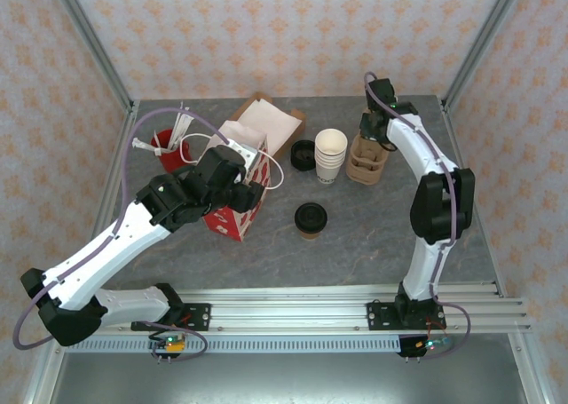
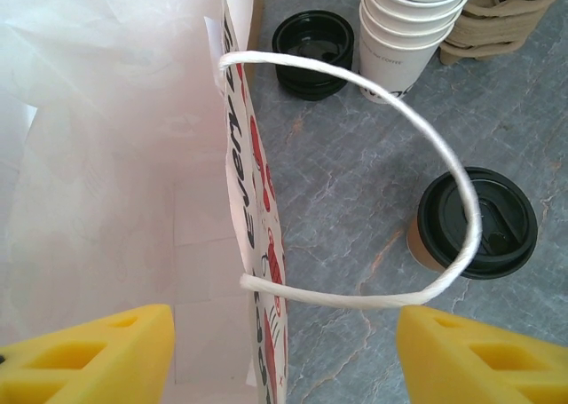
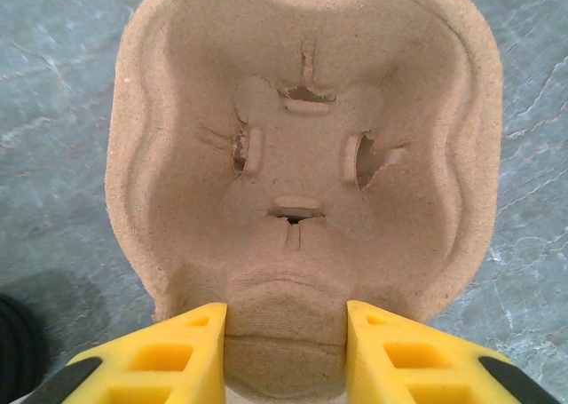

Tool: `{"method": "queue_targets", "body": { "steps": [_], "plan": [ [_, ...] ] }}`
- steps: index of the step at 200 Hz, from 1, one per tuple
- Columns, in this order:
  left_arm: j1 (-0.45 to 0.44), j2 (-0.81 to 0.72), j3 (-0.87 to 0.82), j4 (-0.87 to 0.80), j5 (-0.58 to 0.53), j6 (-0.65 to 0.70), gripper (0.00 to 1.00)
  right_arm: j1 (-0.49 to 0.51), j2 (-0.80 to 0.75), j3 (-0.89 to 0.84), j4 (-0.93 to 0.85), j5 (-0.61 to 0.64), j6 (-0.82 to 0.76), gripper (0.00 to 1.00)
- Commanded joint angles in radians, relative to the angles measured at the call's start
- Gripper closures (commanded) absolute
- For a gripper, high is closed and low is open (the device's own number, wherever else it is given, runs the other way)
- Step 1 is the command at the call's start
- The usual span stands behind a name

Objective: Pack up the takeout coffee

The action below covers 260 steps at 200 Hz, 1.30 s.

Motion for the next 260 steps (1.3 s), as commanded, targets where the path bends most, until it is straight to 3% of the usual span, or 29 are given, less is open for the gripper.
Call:
{"method": "queue_targets", "body": {
  "steps": [1,44,103,135,161,211,260],
  "plan": [
    [-0.009,-0.022,-0.012,0.024,-0.023,-0.007,0.32,-0.003,-0.049,0.007,-0.024,0.008,0.009,0.66],
    [-0.009,-0.048,-0.006,0.045,-0.032,-0.022,0.3,-0.003,-0.151,-0.031,-0.028,-0.005,0.02,0.67],
    [-0.007,-0.141,-0.006,0.154,-0.006,-0.071,0.27,0.093,-0.559,-0.294,-0.054,0.017,0.065,0.67],
    [0.009,-0.143,0.015,0.168,-0.058,-0.098,0.26,0.235,-0.761,-0.362,-0.139,0.054,0.117,0.67],
    [0.057,-0.137,0.03,0.168,-0.047,-0.136,0.26,0.402,-0.837,-0.378,-0.175,0.091,0.188,0.67],
    [0.138,-0.156,0.049,0.135,-0.08,-0.162,0.26,0.79,-0.765,-0.417,-0.091,0.189,0.326,0.67],
    [0.195,-0.192,0.049,0.106,-0.121,-0.158,0.25,0.971,-0.658,-0.497,0.039,0.192,0.468,0.67]
  ]
}}
